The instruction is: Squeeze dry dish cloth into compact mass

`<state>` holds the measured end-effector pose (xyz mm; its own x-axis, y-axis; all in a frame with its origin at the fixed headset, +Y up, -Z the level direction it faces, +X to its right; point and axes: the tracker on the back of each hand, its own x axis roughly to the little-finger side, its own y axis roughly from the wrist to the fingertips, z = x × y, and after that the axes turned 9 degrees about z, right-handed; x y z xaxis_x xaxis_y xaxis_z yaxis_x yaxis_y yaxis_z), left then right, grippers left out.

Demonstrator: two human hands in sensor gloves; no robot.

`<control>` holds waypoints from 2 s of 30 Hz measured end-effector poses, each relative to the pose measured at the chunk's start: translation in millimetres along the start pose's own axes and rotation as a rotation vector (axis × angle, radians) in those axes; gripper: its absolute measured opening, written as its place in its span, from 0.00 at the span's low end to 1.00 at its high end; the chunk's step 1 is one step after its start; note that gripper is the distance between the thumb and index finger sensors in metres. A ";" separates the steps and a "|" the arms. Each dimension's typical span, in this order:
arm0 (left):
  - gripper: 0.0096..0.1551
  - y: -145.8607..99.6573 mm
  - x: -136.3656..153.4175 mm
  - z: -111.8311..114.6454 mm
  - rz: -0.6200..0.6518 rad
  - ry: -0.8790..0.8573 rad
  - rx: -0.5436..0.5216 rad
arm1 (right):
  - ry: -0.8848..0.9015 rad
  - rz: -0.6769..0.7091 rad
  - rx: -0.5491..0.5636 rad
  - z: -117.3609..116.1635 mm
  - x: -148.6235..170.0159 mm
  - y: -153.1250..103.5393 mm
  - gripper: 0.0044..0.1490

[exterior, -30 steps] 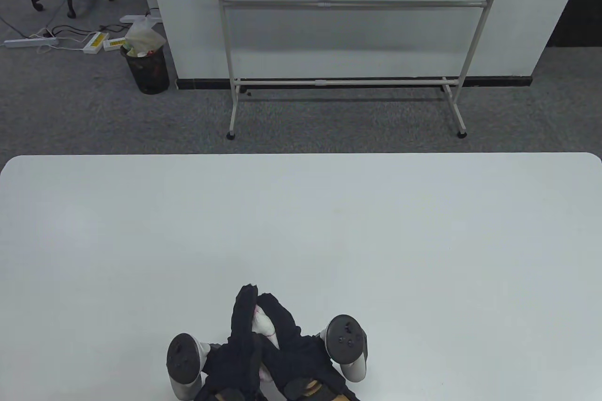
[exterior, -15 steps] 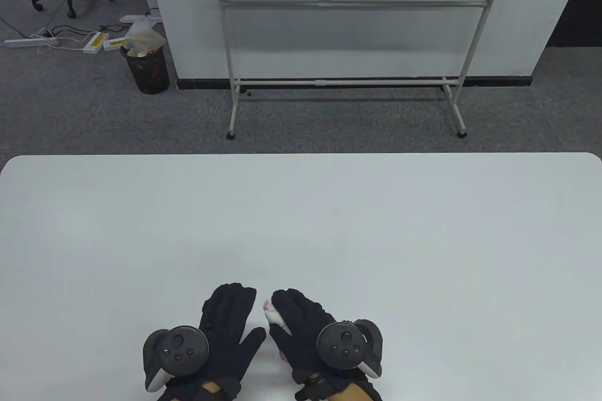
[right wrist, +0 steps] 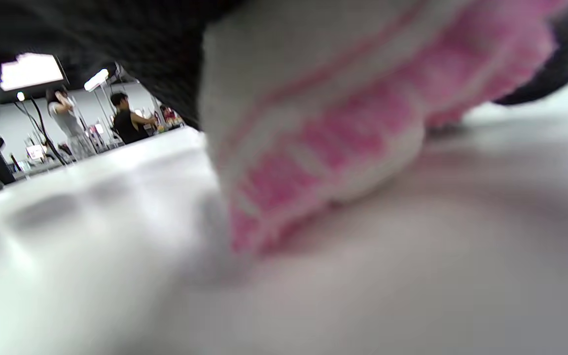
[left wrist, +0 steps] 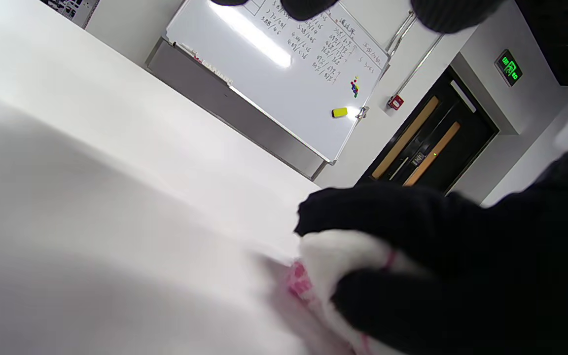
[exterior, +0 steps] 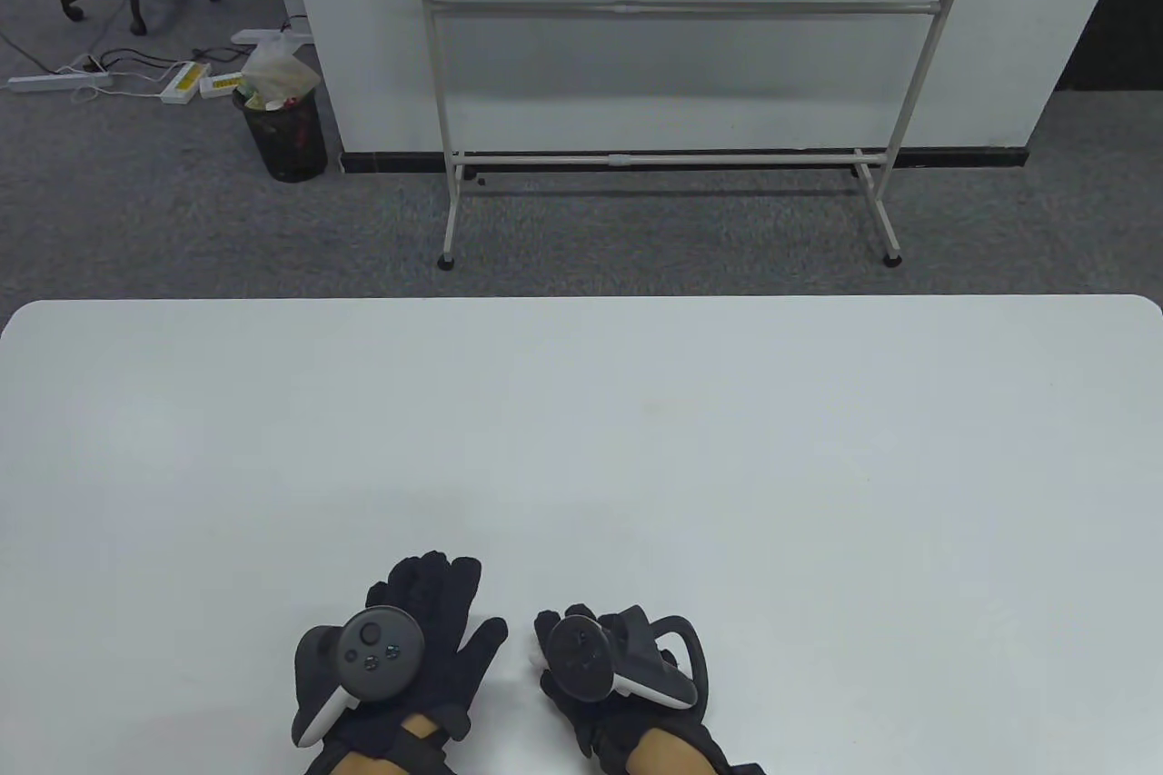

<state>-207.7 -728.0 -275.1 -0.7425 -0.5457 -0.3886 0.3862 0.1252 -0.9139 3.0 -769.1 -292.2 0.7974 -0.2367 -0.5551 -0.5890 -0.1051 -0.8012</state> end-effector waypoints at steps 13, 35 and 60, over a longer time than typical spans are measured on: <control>0.43 -7.0 4.3 -4.9 0.017 -0.026 -0.012 | 0.048 -0.076 -0.221 -22.7 -1.7 12.2 0.53; 0.43 -5.1 17.0 -6.5 -0.026 -0.009 -0.022 | 0.336 -0.069 0.484 80.2 30.5 -54.1 0.54; 0.43 -2.9 22.5 -3.5 -0.049 -0.054 -0.021 | 0.469 -0.506 0.428 45.1 119.2 -80.4 0.47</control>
<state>-227.5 -737.7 -281.6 -0.7294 -0.5954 -0.3368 0.3383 0.1140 -0.9341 151.3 -745.3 -304.0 0.7595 -0.6500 -0.0271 0.0054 0.0480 -0.9988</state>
